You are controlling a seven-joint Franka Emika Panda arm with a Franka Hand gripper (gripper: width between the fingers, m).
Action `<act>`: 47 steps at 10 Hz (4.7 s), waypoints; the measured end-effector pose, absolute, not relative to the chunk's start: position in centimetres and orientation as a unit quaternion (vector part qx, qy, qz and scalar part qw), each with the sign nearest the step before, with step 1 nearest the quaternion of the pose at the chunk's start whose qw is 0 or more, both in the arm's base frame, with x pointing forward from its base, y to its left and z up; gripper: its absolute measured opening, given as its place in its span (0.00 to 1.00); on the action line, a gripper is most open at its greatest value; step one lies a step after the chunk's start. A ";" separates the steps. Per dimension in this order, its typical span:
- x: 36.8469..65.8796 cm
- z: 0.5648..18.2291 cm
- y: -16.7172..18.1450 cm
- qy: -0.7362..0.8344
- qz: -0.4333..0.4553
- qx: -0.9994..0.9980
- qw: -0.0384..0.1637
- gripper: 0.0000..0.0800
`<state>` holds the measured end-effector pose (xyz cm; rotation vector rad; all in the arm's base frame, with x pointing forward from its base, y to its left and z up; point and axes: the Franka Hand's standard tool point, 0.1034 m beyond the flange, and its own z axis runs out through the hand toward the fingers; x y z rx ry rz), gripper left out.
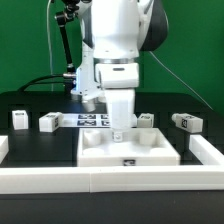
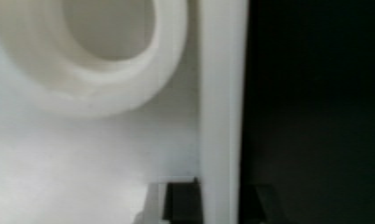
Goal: Assemble square table
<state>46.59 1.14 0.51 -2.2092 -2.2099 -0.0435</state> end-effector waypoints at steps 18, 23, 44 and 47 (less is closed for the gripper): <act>48.6 0.9 6.1 -0.674 0.001 -0.738 0.020 0.53; 45.3 5.7 9.0 -0.547 -0.021 -0.837 -0.002 0.81; 41.4 4.6 18.3 -0.204 -0.003 -0.979 0.025 0.81; 40.9 4.7 18.3 -0.184 0.047 -0.982 0.014 0.81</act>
Offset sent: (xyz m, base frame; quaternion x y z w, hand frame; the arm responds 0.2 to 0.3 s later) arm 0.0000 0.0000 0.0000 0.0000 0.0000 0.0000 1.0000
